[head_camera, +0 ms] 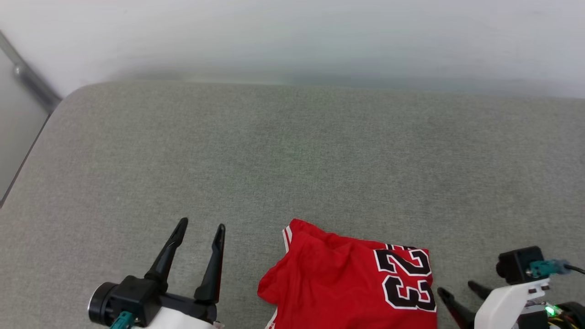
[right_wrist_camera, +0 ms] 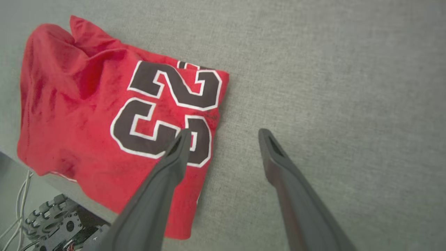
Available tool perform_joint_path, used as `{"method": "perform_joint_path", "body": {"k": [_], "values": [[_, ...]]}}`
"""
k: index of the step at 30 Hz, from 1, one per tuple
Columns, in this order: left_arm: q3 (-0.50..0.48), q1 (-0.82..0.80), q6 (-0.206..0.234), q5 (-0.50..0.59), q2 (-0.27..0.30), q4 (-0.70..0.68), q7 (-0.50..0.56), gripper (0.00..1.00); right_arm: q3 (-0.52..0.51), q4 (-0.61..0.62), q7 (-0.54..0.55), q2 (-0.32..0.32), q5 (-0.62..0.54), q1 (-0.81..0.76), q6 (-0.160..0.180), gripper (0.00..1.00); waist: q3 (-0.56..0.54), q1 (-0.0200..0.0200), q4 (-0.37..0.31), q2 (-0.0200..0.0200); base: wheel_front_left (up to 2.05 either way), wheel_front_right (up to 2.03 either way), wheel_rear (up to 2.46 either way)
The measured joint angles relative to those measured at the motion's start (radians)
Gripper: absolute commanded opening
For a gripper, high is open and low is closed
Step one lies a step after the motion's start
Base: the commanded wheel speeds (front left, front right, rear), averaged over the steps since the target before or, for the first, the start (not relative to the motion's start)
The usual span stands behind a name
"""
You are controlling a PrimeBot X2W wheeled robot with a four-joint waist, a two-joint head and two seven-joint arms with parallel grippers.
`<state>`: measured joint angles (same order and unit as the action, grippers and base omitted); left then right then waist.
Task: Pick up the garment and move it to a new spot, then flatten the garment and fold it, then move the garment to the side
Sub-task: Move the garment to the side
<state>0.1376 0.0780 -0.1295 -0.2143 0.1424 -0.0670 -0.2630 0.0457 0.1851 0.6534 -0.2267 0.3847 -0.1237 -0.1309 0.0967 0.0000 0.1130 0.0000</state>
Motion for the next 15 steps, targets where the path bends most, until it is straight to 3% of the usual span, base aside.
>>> {"method": "perform_joint_path", "body": {"k": [8,15], "values": [[0.022,-0.029,0.0,0.003,-0.001,0.008,0.0,1.0,-0.015,-0.027,0.258,0.107,0.018,0.022,0.0,1.0,0.04,0.0,0.05,0.0,0.0,0.0,0.0],[0.03,-0.044,0.0,0.001,-0.004,0.011,0.0,1.0,-0.008,-0.104,0.291,0.128,-0.077,0.067,0.0,1.0,0.073,-0.0001,0.096,0.0,0.0,0.0,0.0]]}}
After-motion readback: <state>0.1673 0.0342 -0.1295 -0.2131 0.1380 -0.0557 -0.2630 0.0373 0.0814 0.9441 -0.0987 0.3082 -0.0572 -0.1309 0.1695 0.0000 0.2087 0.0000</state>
